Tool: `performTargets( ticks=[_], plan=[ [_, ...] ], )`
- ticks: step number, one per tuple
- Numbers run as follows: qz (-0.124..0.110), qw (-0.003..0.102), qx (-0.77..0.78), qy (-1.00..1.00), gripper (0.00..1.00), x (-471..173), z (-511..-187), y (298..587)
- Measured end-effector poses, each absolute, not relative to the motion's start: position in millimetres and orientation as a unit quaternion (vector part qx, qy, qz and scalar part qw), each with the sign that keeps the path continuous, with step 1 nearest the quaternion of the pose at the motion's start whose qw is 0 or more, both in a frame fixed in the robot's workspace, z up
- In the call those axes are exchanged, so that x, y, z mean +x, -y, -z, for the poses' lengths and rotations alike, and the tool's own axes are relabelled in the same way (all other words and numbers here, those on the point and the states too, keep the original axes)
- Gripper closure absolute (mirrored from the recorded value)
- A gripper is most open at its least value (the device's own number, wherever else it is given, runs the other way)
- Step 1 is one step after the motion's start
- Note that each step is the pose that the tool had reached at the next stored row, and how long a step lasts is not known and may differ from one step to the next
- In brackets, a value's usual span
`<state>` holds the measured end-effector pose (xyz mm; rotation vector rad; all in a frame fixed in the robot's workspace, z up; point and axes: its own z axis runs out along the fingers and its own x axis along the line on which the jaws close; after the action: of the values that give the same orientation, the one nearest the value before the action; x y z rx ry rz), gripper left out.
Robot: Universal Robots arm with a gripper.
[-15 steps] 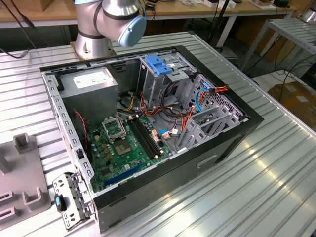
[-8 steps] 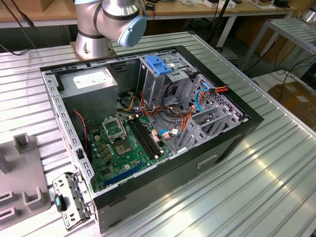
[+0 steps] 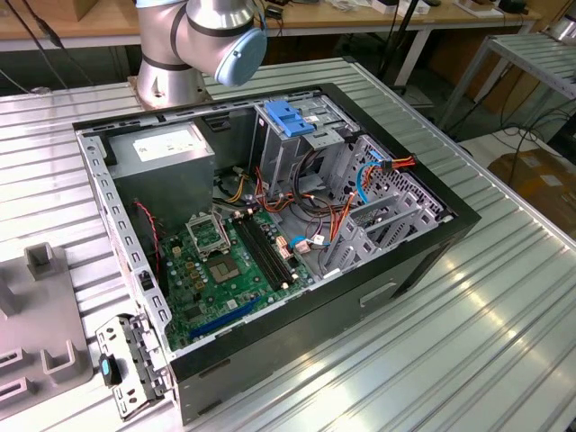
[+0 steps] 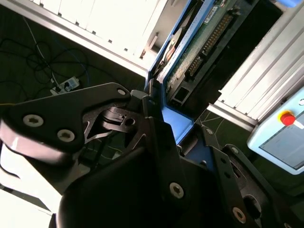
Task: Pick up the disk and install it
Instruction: 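Pick up the disk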
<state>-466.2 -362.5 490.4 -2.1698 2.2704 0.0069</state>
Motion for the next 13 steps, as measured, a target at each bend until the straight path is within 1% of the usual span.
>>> performTargets(
  ticks=[13],
  plan=[
    [-0.004, 0.002, -0.691, -0.723, 0.63, -466.2, -494.8, 362.5]
  ],
)
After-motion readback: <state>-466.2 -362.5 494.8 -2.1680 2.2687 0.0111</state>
